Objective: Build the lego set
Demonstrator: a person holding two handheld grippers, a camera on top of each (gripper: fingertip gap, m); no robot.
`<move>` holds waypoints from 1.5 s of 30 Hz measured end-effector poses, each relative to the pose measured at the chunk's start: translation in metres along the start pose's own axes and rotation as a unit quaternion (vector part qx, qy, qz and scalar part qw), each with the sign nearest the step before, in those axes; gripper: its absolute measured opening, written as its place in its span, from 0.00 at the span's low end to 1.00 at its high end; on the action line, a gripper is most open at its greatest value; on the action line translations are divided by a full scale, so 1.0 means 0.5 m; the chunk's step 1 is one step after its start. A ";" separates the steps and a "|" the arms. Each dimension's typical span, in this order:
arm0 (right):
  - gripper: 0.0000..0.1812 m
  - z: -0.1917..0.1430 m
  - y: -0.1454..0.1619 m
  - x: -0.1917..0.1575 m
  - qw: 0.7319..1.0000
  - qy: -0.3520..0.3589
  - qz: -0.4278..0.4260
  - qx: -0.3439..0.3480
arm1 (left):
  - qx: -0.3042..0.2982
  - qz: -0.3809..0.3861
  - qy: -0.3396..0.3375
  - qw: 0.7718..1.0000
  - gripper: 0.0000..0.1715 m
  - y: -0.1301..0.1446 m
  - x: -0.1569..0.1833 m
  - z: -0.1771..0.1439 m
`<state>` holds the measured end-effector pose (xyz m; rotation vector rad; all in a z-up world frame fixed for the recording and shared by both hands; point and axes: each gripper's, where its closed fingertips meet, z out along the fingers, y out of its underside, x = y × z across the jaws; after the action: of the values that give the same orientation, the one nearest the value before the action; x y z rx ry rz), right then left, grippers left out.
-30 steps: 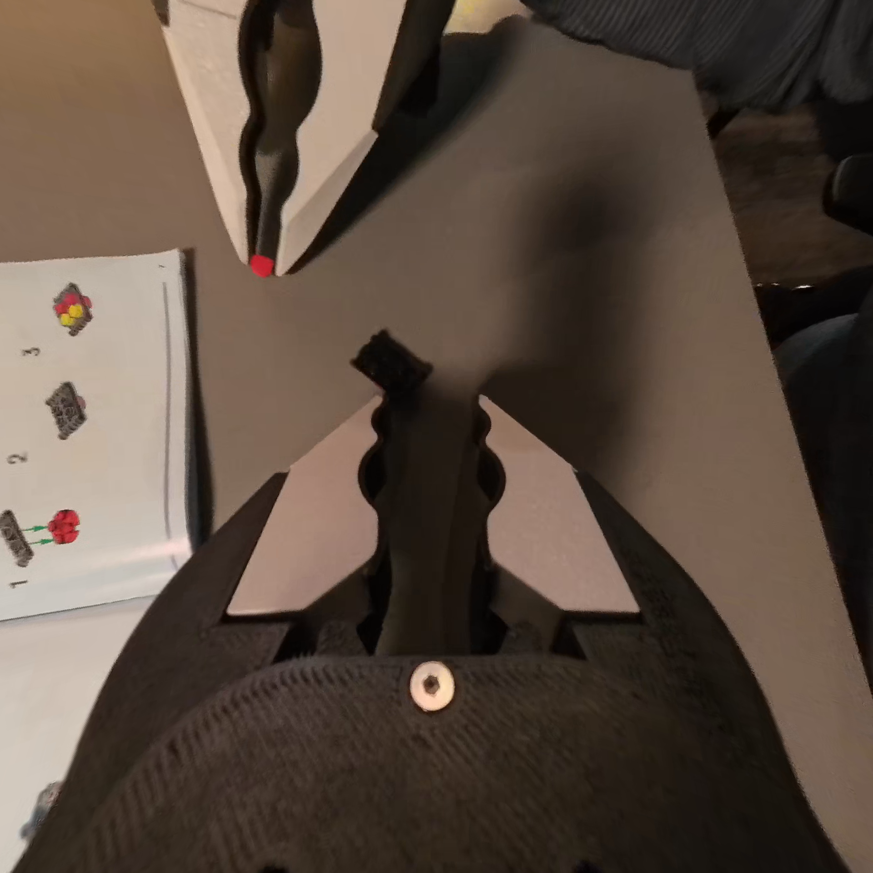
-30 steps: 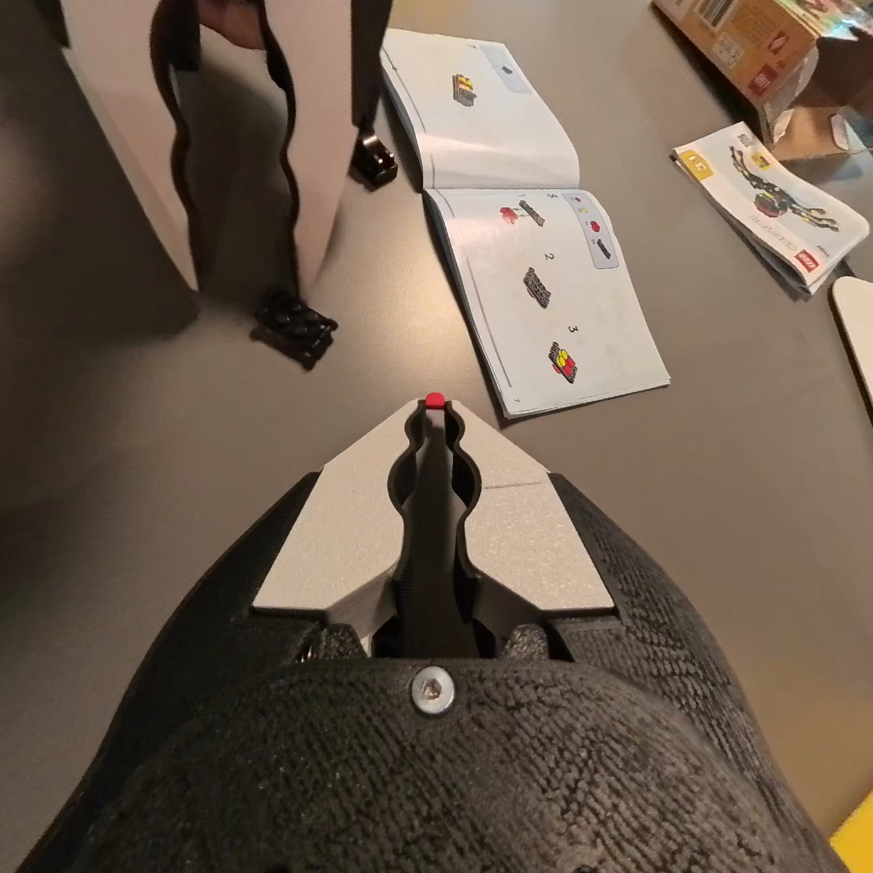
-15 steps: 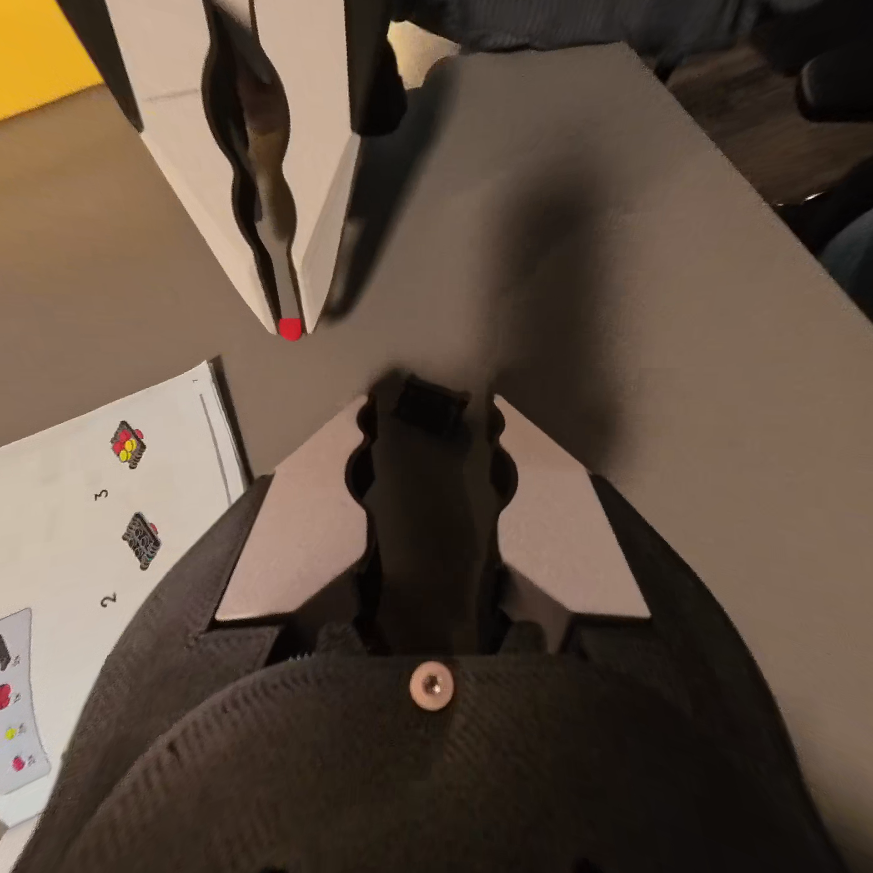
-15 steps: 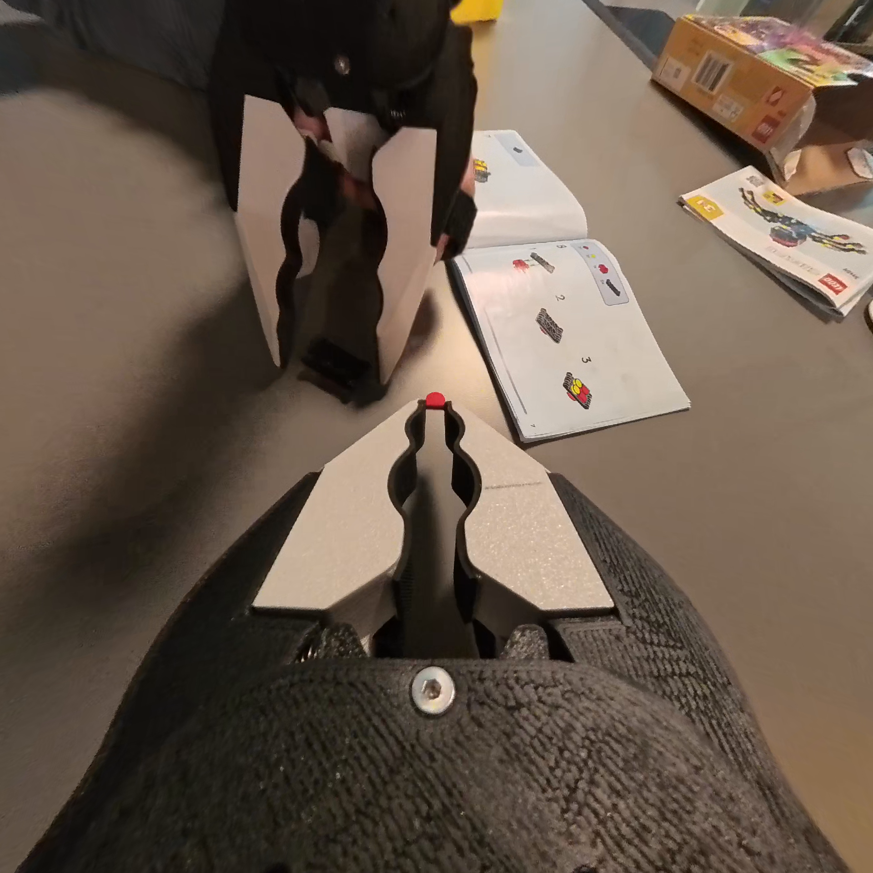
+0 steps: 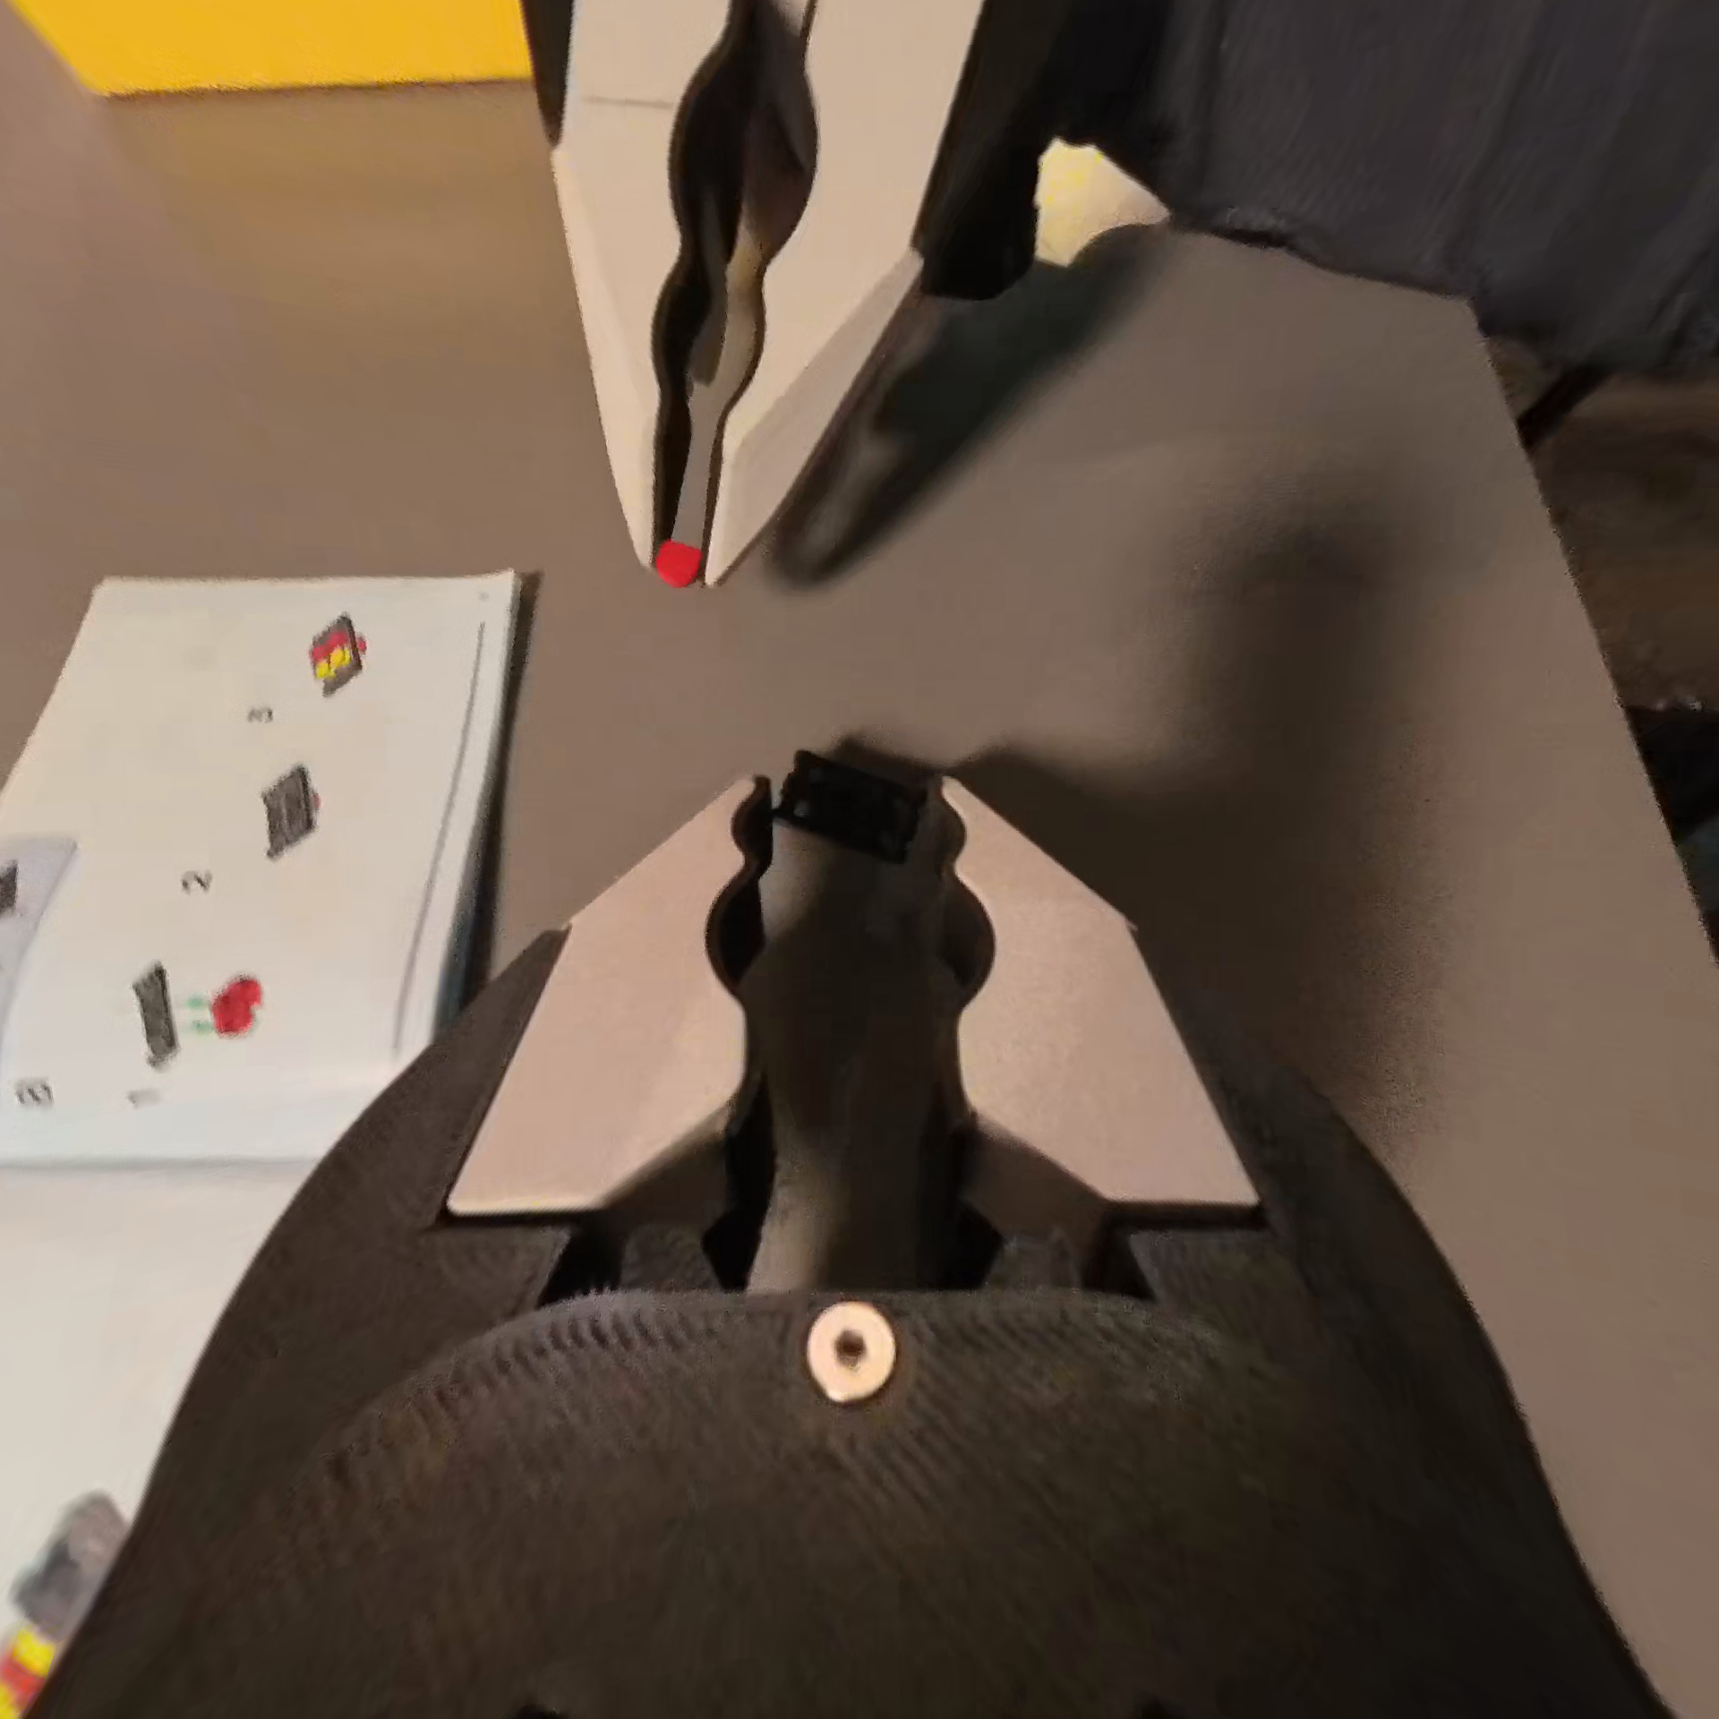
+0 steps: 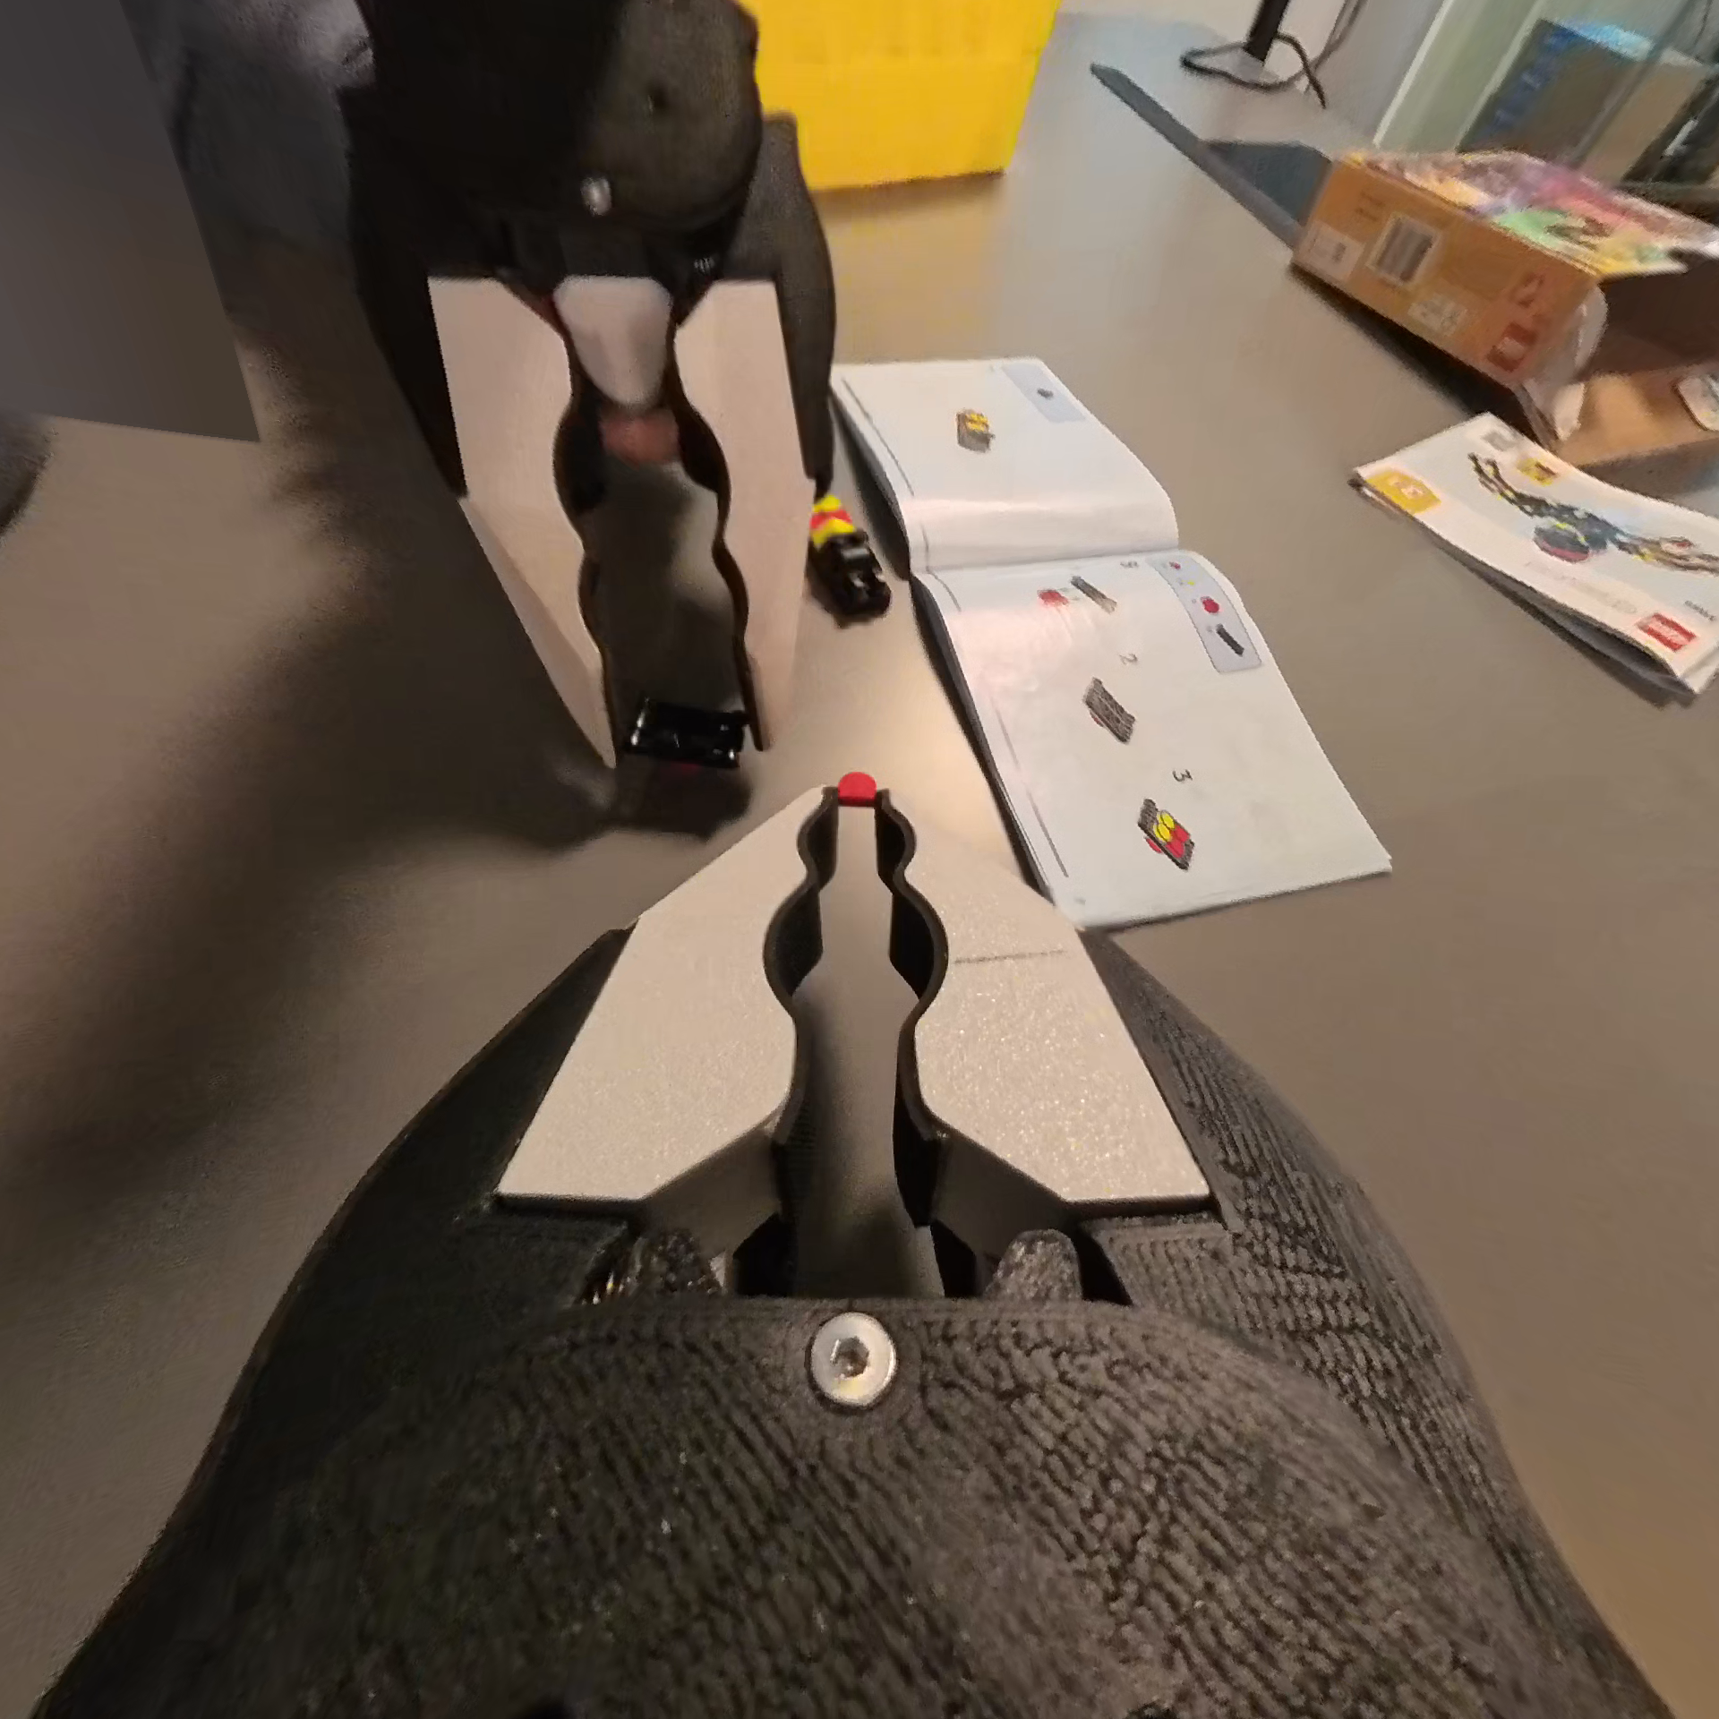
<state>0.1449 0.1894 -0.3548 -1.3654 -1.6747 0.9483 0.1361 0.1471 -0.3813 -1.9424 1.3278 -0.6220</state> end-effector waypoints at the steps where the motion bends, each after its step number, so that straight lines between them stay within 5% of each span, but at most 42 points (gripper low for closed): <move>1: 0.03 0.005 -0.007 -0.009 1.000 -0.009 -0.002 0.006 | -0.001 -0.011 -0.008 1.000 0.19 0.007 0.005 -0.001; 12: 0.03 0.048 -0.021 -0.078 0.997 -0.066 -0.035 -0.007 | 0.017 -0.028 -0.037 0.999 0.19 0.009 -0.004 0.001; 45: 0.04 0.053 -0.005 -0.075 0.997 -0.056 -0.028 -0.036 | 0.051 -0.002 -0.048 0.998 0.18 -0.014 0.002 -0.005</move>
<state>0.1254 0.1502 -0.3678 -1.3249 -1.8383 0.9563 0.1388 0.1474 -0.3746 -1.8683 1.2097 -0.5793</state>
